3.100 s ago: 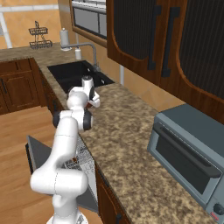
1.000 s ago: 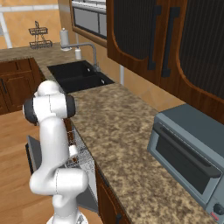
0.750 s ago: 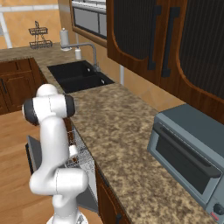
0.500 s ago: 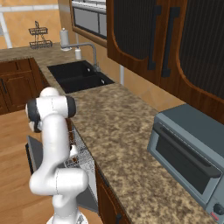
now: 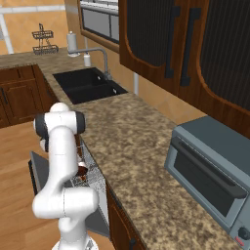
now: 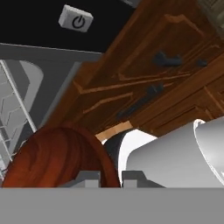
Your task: Pick up the cup and bowl from the counter, place them in the dishwasher, and close the dishwasher door.
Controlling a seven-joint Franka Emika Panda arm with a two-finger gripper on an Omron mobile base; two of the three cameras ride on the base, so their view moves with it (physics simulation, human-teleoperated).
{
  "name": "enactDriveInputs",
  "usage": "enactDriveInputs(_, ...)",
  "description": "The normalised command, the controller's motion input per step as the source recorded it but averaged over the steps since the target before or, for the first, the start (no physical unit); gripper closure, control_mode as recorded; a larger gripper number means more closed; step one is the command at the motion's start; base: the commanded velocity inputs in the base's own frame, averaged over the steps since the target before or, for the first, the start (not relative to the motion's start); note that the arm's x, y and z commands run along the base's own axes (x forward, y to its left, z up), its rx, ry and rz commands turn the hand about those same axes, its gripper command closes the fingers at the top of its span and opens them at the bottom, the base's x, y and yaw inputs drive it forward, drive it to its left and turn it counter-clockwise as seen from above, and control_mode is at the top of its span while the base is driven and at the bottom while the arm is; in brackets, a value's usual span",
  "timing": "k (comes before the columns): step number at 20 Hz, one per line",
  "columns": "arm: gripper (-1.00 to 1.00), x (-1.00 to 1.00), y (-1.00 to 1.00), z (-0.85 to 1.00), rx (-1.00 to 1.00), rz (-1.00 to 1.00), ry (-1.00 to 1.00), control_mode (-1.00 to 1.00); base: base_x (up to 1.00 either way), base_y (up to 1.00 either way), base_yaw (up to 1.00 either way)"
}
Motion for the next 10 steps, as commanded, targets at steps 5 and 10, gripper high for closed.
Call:
enactDriveInputs(5, 1.00, -0.22, 0.37, -0.59, -0.18, -0.18, -0.23, -1.00, 0.00, 0.00, 0.00)
enactDriveInputs(10, 1.00, 0.06, 0.13, -0.66, -0.11, -0.18, -0.20, -1.00, 0.00, 0.00, 0.00)
